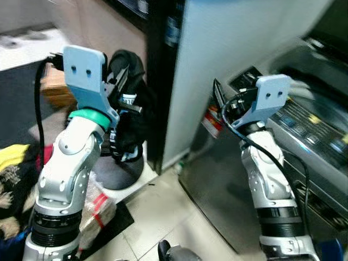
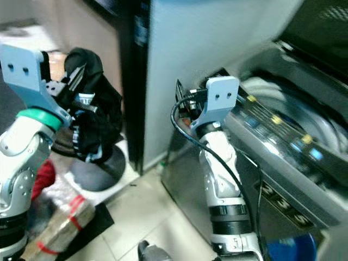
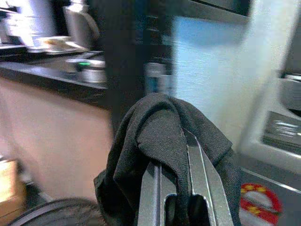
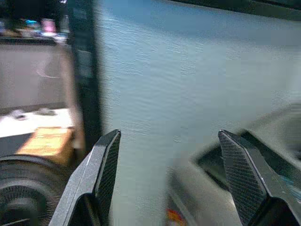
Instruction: Clothes washing
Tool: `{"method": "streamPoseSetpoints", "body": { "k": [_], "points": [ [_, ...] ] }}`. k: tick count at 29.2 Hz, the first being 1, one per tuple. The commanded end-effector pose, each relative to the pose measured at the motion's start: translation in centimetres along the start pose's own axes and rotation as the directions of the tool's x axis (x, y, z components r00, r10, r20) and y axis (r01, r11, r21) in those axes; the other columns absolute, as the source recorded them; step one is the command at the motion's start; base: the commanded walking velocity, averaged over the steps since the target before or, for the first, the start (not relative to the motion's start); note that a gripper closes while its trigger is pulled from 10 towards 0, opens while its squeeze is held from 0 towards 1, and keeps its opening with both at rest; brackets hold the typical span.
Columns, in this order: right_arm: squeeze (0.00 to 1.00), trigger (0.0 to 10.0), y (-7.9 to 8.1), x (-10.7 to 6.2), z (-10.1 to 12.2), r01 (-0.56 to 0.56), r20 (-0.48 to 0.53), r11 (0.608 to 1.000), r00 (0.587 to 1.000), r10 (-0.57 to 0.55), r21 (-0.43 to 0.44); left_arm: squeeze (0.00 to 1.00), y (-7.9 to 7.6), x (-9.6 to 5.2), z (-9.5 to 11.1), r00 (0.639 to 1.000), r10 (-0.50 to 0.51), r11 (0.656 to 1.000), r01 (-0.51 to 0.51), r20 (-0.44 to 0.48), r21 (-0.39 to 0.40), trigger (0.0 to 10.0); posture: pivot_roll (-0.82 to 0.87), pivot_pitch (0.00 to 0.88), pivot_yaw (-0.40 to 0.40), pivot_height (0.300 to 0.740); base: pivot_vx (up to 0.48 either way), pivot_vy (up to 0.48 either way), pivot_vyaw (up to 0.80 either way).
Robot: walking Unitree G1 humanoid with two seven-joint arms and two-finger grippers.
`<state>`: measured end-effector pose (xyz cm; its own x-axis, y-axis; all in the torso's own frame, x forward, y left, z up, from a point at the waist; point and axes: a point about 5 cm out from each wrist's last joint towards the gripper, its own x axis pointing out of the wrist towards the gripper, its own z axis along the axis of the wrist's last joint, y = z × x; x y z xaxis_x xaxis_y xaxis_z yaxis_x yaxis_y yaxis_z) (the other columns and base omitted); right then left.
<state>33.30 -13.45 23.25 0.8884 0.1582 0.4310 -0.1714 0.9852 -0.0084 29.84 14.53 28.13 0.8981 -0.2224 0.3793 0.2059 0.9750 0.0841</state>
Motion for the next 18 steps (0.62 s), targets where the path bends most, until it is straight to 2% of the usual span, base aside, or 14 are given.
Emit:
{"method": "streamPoseSetpoints", "body": {
  "k": [1, 12, 18],
  "points": [
    [0.0, 10.0, -0.1, 0.2, 0.3, 0.004, 0.01, 1.0, 1.0, -0.004, 0.016, 0.0, -0.1, 0.0, -0.1, 1.0, -0.007, 1.0, 0.007, -0.002, -0.006, 10.0, 0.01, 0.053, -0.011, 0.74, 0.0, 0.0, -0.8],
    [0.0, 10.0, 0.0, 0.8, 1.5, 0.011, 0.054, 0.999, 0.998, -0.013, 0.045, 0.0, -0.1, 0.0, 0.0, 1.0, -0.006, 1.0, 0.006, 0.006, -0.012, 10.0, 0.01, 0.046, -0.012, 0.74, 0.0, 0.0, -0.8],
    [0.0, 10.0, -0.2, 1.3, 3.4, 0.039, 0.129, 0.993, 0.99, -0.053, 0.107, 0.0, 0.0, 0.1, 0.1, 1.0, -0.002, 1.0, 0.002, 0.004, -0.005, 10.0, 0.01, 0.046, -0.01, 0.74, 0.0, 0.0, -0.8]
  ]
}}
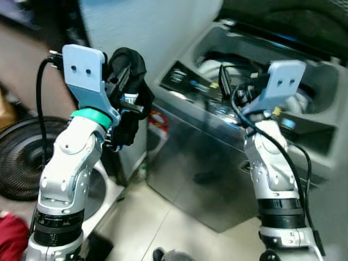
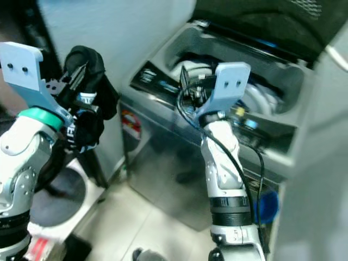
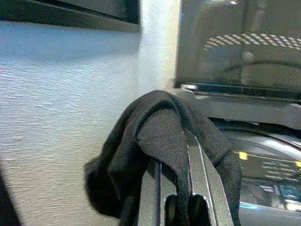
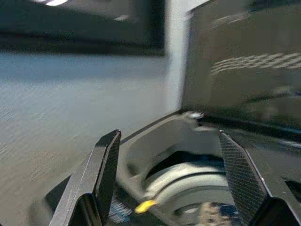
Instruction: Clothes washing
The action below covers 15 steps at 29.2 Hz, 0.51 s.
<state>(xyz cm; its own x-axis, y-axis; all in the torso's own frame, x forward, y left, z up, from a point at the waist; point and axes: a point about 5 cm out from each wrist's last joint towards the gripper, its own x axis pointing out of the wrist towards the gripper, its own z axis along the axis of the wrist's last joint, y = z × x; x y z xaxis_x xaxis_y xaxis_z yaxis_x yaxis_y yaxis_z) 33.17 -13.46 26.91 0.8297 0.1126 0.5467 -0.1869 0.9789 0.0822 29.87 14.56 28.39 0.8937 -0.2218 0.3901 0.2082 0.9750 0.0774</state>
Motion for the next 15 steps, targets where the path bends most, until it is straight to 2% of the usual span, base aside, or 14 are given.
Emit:
{"method": "streamPoseSetpoints", "body": {
  "k": [1, 15],
  "points": [
    [0.0, 10.0, -0.26, -0.11, 0.13, 0.022, 0.0, 0.999, 1.0, -0.022, 0.024, 0.0, 0.0, -0.04, -0.18, 1.0, -0.001, 1.0, 0.001, -0.008, 0.003, 10.0, 0.01, 0.046, -0.01, 0.74, 0.0, 0.0, -0.8],
    [0.0, 10.0, -0.39, -0.17, 0.0, 0.043, -0.015, 0.997, 0.999, -0.042, 0.062, 0.0, 0.24, 0.05, -0.1, 1.0, 0.013, 1.0, -0.013, -0.005, 0.006, 10.0, 0.02, 0.054, -0.009, 0.74, 0.0, 0.0, -0.8]
  ]
}}
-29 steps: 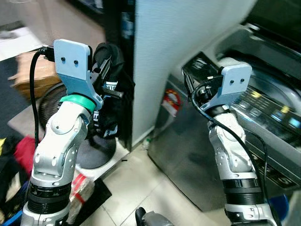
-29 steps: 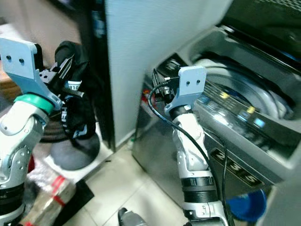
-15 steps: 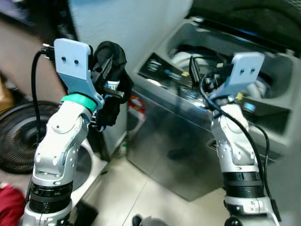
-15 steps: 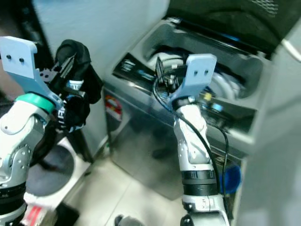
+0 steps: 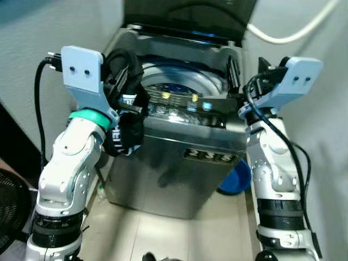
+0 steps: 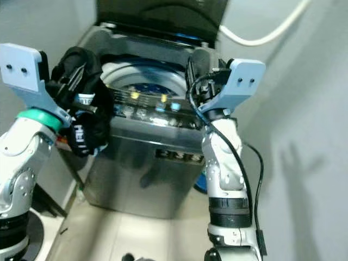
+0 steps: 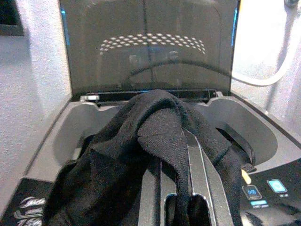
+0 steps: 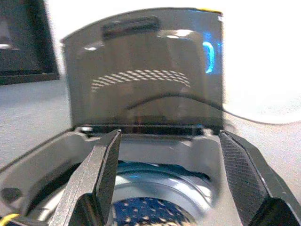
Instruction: Clothes washing
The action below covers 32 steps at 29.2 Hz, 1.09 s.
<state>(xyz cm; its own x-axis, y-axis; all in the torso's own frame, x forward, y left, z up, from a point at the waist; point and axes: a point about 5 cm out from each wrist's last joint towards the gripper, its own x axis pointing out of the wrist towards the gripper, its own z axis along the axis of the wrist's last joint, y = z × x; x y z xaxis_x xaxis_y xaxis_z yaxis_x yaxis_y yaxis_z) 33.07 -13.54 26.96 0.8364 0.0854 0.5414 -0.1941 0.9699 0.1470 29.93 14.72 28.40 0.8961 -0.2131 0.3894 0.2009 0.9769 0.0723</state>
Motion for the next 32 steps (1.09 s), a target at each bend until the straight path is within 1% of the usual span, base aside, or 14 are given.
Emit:
{"method": "streamPoseSetpoints", "body": {
  "k": [1, 3, 5, 13, 25, 32],
  "points": [
    [0.0, 10.0, -0.36, -0.12, -0.13, 0.017, -0.013, 1.0, 1.0, -0.017, 0.006, 0.0, 0.1, 0.04, -0.06, 1.0, 0.006, 1.0, -0.006, -0.002, 0.008, 10.0, 0.02, 0.055, -0.009, 0.74, 0.0, 0.0, -0.8],
    [0.0, 10.0, -0.36, -0.15, -0.18, 0.02, -0.016, 1.0, 1.0, -0.019, 0.01, 0.0, 0.16, 0.04, 0.02, 1.0, 0.01, 1.0, -0.01, 0.007, 0.011, 10.0, 0.02, 0.055, -0.008, 0.74, 0.0, 0.0, -0.8],
    [0.0, 10.0, -0.35, -0.21, -0.35, 0.019, -0.021, 1.0, 1.0, -0.019, 0.007, 0.0, 0.29, 0.06, 0.14, 1.0, 0.021, 1.0, -0.021, 0.018, 0.021, 10.0, 0.02, 0.055, -0.008, 0.74, 0.424, 0.0, -0.8],
    [0.0, 10.0, -0.09, -0.52, -0.87, -0.005, -0.042, 1.0, 0.999, 0.004, -0.021, 0.0, 0.37, 0.1, 0.18, 0.999, 0.025, 0.999, -0.026, 0.02, 0.025, 10.0, 0.02, 0.058, -0.008, 0.74, 0.458, 0.0, 0.0],
    [0.0, 10.0, -0.07, -0.59, -0.98, -0.013, -0.049, 0.999, 0.999, 0.012, -0.03, 0.0, 0.29, 0.12, 0.15, 0.999, 0.026, 0.999, -0.026, 0.022, 0.025, 10.0, 0.02, 0.059, -0.01, 0.74, 0.458, 0.0, 0.0],
    [0.0, 10.0, -0.13, -0.58, -0.93, -0.015, -0.046, 0.999, 0.999, 0.013, -0.036, 0.0, -0.14, 0.06, 0.2, 1.0, -0.001, 1.0, 0.0, 0.022, 0.01, 10.0, 0.02, 0.057, -0.01, 0.74, 0.0, 0.0, 0.0]
  ]
}}
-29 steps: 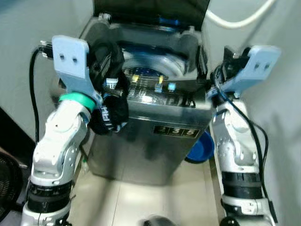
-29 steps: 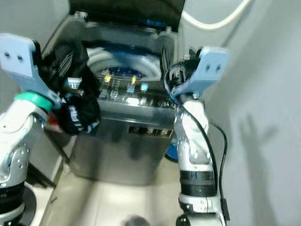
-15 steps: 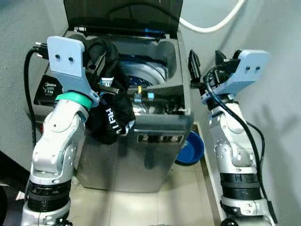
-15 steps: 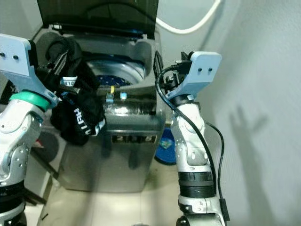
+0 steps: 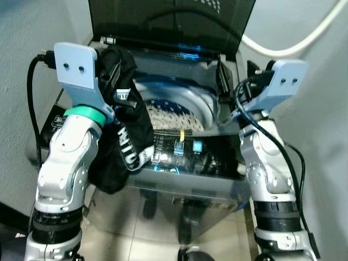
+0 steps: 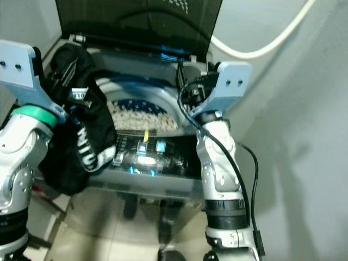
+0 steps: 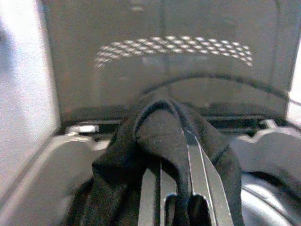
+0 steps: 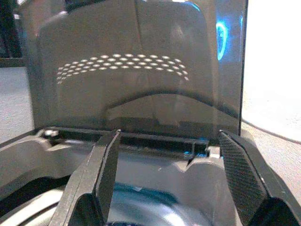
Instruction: Clothes washing
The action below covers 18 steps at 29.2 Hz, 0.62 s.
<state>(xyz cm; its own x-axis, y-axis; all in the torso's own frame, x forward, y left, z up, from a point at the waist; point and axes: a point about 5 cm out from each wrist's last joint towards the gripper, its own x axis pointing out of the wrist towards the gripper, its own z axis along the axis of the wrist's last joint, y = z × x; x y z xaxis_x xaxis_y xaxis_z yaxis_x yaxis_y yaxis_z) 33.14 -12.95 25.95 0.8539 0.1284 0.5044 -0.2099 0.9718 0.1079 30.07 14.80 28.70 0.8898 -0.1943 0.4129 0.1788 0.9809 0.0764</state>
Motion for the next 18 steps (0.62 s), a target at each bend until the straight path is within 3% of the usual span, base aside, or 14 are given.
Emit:
{"method": "streamPoseSetpoints", "body": {
  "k": [1, 18],
  "points": [
    [0.0, 10.0, -0.53, -0.16, 0.05, 0.02, 0.003, 1.0, 1.0, -0.02, -0.01, 0.0, -0.26, -0.17, -0.01, 1.0, -0.019, 1.0, 0.019, -0.002, -0.003, 10.0, 0.02, 0.057, -0.01, 0.74, 0.0, 0.0, 0.0],
    [0.0, 10.0, -0.32, -0.11, 0.36, 0.002, 0.018, 1.0, 1.0, -0.001, -0.026, 0.0, -0.42, -0.06, 0.25, 0.999, -0.032, 0.999, 0.032, 0.012, -0.004, 10.0, 0.01, 0.059, -0.01, 0.74, 0.0, 0.0, 0.0]
  ]
}}
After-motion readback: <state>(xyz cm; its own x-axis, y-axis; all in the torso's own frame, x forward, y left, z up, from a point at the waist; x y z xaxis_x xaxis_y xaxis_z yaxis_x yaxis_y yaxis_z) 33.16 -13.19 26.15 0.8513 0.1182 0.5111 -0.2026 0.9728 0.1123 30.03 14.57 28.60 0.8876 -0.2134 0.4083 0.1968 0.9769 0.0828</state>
